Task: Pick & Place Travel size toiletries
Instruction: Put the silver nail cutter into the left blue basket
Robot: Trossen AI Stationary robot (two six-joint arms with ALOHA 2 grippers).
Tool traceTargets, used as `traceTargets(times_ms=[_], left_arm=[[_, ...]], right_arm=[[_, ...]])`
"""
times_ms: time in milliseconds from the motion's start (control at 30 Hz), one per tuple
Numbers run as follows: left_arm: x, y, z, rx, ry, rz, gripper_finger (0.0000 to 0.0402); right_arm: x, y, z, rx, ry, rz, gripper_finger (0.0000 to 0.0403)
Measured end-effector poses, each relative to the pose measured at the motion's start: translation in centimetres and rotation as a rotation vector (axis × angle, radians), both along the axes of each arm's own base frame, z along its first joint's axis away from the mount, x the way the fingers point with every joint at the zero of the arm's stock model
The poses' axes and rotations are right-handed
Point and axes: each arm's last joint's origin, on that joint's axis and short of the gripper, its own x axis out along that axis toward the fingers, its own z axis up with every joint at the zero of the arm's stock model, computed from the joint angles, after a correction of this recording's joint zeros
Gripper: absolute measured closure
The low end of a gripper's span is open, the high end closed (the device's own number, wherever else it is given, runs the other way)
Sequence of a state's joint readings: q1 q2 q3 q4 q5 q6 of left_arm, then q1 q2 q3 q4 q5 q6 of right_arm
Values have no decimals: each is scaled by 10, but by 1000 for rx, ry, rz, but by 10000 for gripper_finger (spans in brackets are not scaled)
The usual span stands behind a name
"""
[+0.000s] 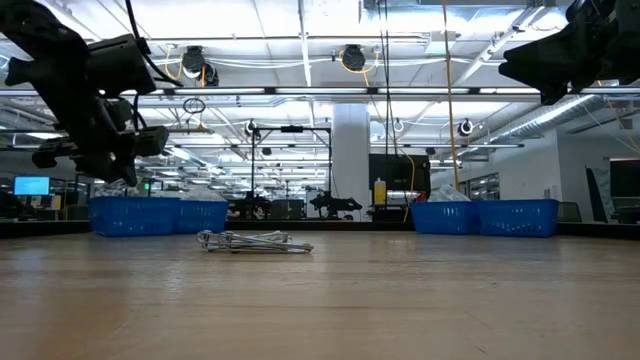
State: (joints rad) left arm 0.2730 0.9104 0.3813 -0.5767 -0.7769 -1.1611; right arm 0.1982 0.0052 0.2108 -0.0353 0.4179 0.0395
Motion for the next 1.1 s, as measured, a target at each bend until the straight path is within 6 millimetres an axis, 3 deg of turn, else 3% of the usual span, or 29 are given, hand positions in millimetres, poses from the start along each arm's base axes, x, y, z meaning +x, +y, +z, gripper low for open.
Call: traceTargets(times_ms=[1000,1100], left_arm=[[1,3,1,26,47,-41,338],[1,3,1,29,57,-52,323]], right_arm=[[0,0,0,-1,0,0,264],[0,0,0,0,0,0,264]])
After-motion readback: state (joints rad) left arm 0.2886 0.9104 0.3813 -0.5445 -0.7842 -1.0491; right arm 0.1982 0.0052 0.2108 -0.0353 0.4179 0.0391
